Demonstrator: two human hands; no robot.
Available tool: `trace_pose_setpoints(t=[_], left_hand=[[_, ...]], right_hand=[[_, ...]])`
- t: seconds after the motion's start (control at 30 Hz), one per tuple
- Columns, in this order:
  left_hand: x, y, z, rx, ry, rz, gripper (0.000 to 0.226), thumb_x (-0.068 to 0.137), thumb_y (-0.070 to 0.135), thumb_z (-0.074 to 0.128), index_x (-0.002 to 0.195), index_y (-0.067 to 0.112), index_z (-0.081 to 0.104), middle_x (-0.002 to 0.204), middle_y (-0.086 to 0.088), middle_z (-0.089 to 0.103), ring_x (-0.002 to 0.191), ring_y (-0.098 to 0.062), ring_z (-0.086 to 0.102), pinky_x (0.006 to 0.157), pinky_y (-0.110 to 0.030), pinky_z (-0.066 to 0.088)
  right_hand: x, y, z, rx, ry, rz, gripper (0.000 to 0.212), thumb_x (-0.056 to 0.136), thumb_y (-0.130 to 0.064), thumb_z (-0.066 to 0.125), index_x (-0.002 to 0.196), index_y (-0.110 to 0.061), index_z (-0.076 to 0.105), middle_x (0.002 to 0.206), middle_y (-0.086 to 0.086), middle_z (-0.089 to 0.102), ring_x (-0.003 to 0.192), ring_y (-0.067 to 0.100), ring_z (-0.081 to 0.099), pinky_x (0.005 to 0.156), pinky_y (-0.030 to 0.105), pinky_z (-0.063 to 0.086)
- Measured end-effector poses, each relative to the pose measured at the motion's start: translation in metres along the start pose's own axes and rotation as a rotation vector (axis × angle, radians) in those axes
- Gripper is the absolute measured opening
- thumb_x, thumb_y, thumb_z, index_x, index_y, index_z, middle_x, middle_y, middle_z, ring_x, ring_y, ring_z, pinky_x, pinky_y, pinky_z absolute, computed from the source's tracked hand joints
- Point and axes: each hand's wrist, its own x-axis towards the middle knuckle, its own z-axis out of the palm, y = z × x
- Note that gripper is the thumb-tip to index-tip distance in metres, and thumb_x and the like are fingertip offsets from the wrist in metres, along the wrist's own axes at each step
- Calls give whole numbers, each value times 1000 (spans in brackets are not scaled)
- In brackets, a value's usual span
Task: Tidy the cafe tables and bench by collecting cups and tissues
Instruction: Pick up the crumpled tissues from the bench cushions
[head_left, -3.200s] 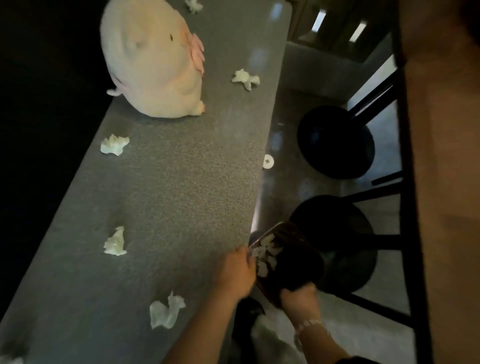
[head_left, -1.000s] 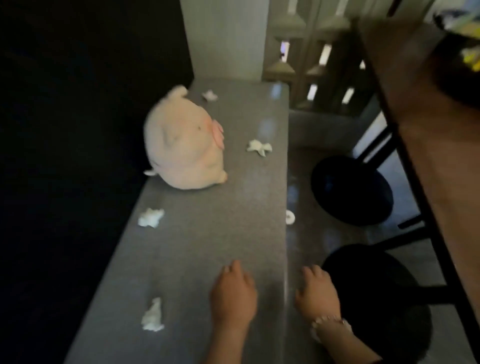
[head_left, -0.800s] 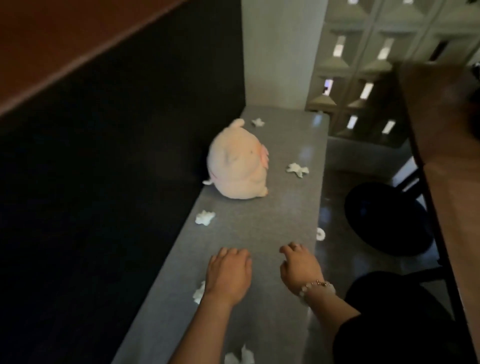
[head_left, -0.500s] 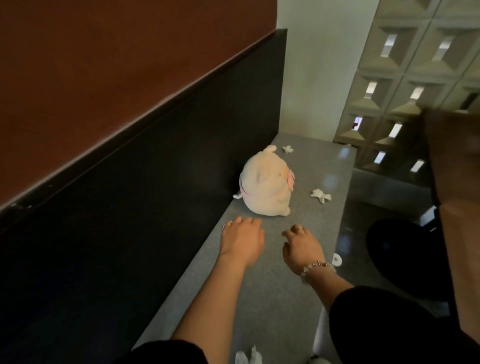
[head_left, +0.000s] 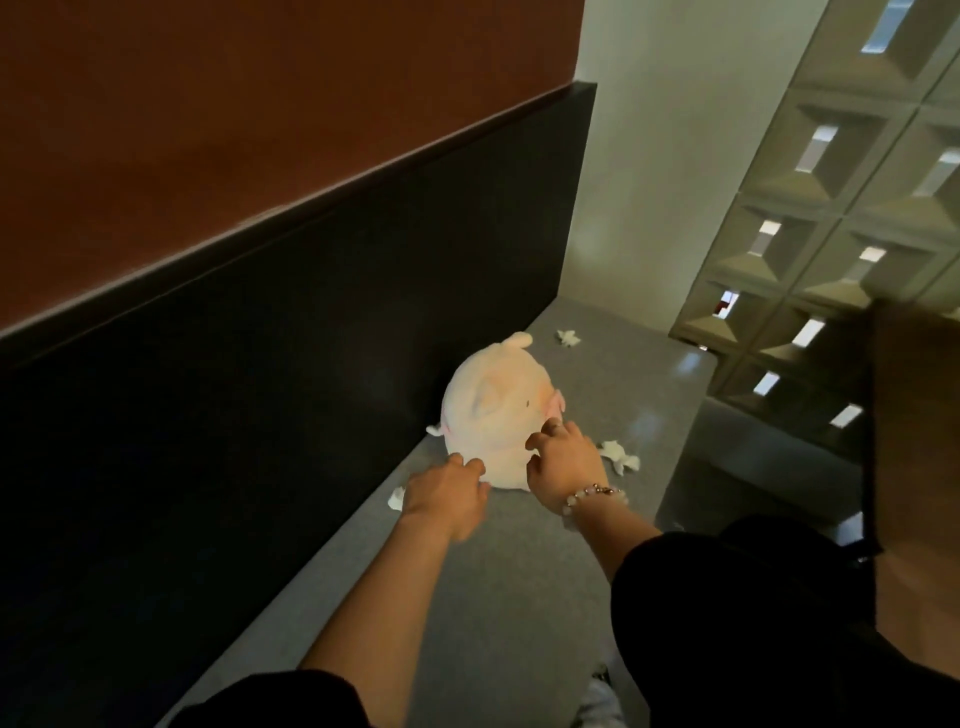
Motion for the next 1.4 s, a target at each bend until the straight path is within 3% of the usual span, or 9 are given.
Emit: trace_pose_setpoints(t=[0.2, 0.4, 0.73, 0.97, 1.2, 1.4], left_hand=[[94, 69, -13, -13, -52, -73, 40, 102, 33, 29, 138, 20, 41, 137, -8, 43, 118, -29, 50, 94, -39, 42], [163, 108, -31, -46, -95, -145, 40, 102, 33, 29, 138, 20, 42, 137, -8, 43, 119, -30, 50, 96, -40, 43], [200, 104, -37, -59, -113, -193, 40, 102, 34, 29, 137, 21, 41, 135, -7, 44, 118, -29, 51, 94, -39, 42], [207, 80, -44, -172, -53, -206, 39, 102, 33, 29, 137, 23, 41, 137, -6, 43, 118, -30, 50, 94, -38, 41], [210, 84, -25, -206, -96, -180, 39, 102, 31, 29, 135, 19, 43, 136, -8, 43, 118, -31, 51, 94, -38, 42], [238, 91, -23, -258, -49, -232, 39, 102, 33, 30, 136, 19, 43, 136, -8, 44, 119, -31, 51, 93, -37, 42]], right_hand=[[62, 82, 0, 54, -152, -16, 36, 90, -23, 46, 122, -14, 59, 128, 10, 49, 120, 27, 41, 95, 34, 37], [140, 134, -25, 81, -176, -47, 38, 92, -24, 43, 127, -13, 55, 133, 10, 45, 125, 27, 37, 102, 35, 33], [160, 134, -17, 44, -318, -73, 42, 93, -24, 41, 132, -11, 48, 141, 11, 39, 132, 27, 30, 110, 40, 26], [151, 124, -19, -2, -311, -43, 41, 92, -23, 42, 132, -14, 50, 136, 10, 43, 127, 26, 35, 104, 36, 32], [144, 131, -6, -77, -321, 6, 41, 92, -22, 42, 132, -15, 49, 135, 8, 43, 126, 24, 36, 104, 36, 33], [176, 150, 7, -60, -308, 31, 49, 91, -25, 47, 139, -17, 39, 142, 6, 36, 132, 23, 31, 107, 35, 28]])
